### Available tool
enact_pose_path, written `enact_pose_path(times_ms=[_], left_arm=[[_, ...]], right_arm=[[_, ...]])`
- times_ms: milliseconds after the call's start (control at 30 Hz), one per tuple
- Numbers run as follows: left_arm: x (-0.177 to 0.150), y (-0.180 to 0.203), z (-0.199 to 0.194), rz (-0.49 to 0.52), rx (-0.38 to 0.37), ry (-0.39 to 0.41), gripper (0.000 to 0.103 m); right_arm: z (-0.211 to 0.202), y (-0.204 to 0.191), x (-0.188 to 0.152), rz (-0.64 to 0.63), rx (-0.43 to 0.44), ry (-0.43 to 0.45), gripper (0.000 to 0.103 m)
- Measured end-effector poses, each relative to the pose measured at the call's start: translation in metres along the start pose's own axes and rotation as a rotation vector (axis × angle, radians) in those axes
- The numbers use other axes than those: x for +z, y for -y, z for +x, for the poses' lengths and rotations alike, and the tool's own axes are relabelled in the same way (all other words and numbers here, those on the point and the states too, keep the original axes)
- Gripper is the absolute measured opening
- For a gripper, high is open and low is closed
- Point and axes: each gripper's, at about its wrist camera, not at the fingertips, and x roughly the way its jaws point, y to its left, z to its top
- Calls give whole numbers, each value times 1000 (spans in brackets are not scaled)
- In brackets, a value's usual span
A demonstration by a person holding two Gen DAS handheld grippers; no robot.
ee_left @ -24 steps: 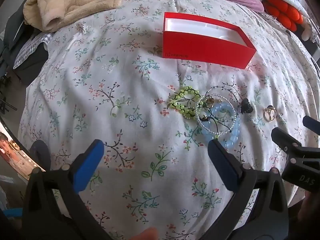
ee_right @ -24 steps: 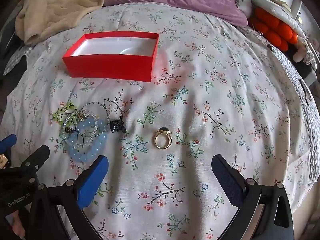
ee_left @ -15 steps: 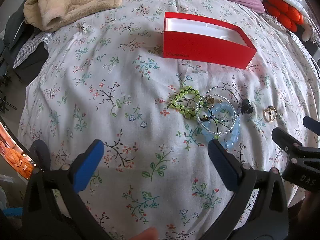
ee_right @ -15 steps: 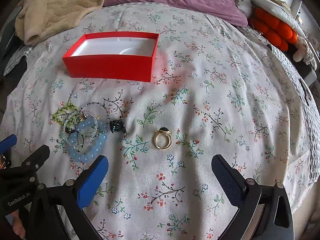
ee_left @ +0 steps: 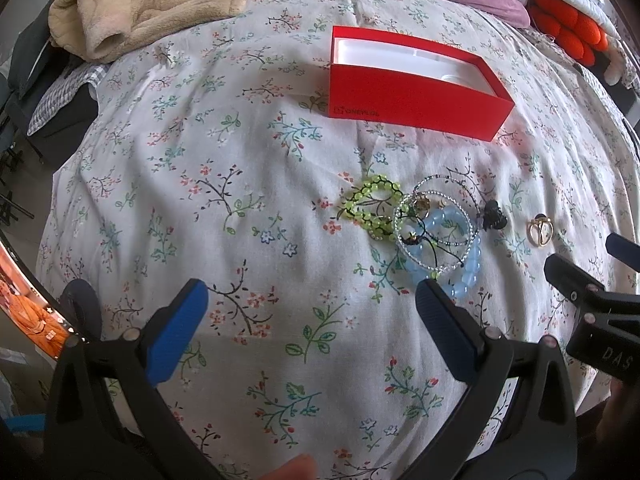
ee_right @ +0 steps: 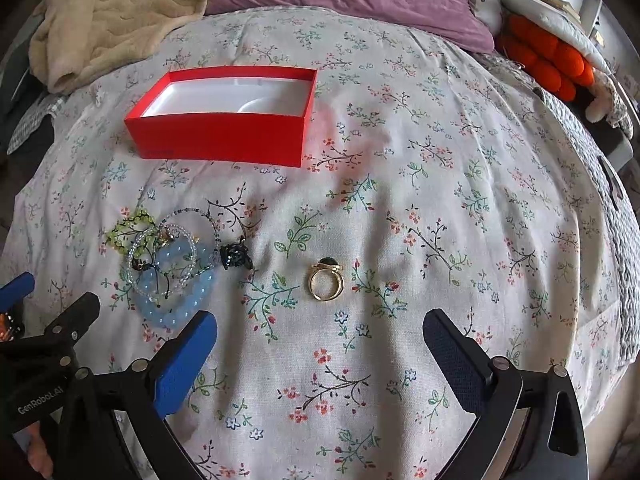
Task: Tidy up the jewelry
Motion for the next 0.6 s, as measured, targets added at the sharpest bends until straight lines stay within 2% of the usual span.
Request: enact_pose_path(times_ms=[467, 600], left_arm=[[5, -4, -7, -12, -6, 7, 103], [8, -4, -4, -17, -9, -18, 103]], right_arm=[[-5, 2, 8, 9, -2, 14, 103], [-6, 4, 9, 19, 12, 13, 103]])
